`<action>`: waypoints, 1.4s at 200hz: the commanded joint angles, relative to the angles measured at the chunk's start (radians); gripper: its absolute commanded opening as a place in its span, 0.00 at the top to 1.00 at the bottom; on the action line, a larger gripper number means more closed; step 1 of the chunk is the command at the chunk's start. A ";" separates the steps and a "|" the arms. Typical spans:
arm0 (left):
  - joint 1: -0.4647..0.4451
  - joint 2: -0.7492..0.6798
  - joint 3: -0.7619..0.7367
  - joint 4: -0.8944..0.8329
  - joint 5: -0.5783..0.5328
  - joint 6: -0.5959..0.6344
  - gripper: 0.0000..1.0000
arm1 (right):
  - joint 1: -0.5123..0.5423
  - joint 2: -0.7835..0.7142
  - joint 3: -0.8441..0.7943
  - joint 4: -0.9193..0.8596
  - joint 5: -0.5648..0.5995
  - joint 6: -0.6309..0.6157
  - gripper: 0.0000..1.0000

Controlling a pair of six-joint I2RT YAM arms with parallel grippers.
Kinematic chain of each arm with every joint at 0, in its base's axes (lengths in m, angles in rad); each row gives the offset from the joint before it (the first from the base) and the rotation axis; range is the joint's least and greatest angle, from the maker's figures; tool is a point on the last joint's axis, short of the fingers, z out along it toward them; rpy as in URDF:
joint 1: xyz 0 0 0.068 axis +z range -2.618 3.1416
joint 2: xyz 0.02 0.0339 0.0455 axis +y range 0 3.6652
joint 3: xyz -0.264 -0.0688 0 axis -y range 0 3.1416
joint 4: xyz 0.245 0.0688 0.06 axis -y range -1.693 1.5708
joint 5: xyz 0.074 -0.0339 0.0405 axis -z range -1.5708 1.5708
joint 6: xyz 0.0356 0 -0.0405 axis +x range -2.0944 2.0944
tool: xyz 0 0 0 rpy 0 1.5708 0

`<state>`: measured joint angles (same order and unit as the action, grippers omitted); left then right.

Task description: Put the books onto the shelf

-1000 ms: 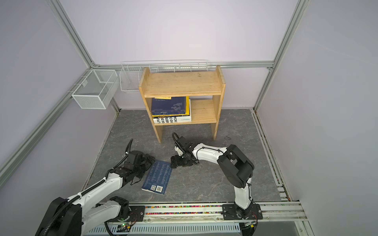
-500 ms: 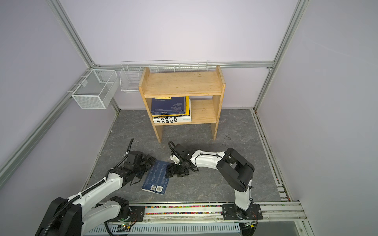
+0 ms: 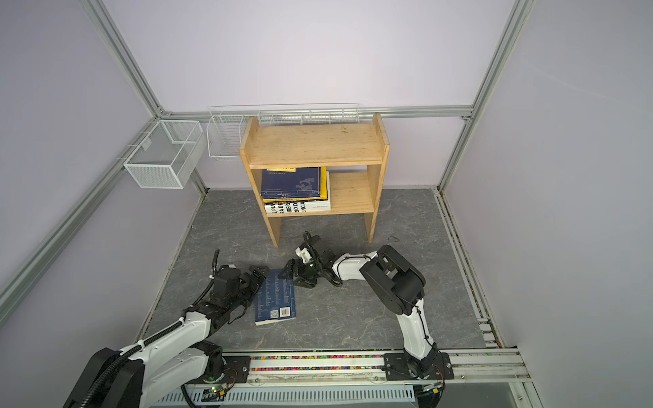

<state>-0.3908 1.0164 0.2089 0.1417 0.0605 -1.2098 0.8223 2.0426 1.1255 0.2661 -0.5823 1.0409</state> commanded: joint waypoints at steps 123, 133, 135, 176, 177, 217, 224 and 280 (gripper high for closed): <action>-0.032 0.194 0.044 -0.025 0.123 -0.086 0.02 | 0.015 -0.090 -0.045 -0.065 0.021 -0.139 0.58; -0.031 0.175 0.047 -0.040 0.111 -0.086 0.02 | 0.017 -0.121 -0.030 -0.178 0.084 -0.198 0.63; -0.031 0.170 0.047 -0.042 0.109 -0.085 0.02 | 0.017 -0.128 -0.028 -0.197 0.098 -0.207 0.64; -0.031 0.055 0.101 -0.169 0.081 -0.040 0.02 | 0.023 -0.216 -0.015 -0.302 0.184 -0.278 0.93; -0.032 0.051 0.102 -0.172 0.082 -0.038 0.02 | 0.024 -0.218 -0.014 -0.302 0.184 -0.278 0.93; -0.027 -0.090 0.170 -0.261 0.214 -0.025 0.03 | 0.072 -0.386 0.049 -0.508 0.406 -0.533 0.93; -0.021 -0.111 0.183 -0.261 0.256 -0.029 0.02 | 0.102 -0.421 0.070 -0.577 0.520 -0.622 0.93; -0.004 -0.061 0.411 -0.332 0.518 0.013 0.07 | 0.265 -0.560 0.052 -0.614 0.990 -0.987 0.93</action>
<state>-0.4011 0.9291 0.5381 -0.1474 0.4519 -1.2163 1.0542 1.5131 1.2049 -0.3305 0.1654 0.2764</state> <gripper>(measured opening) 0.937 0.110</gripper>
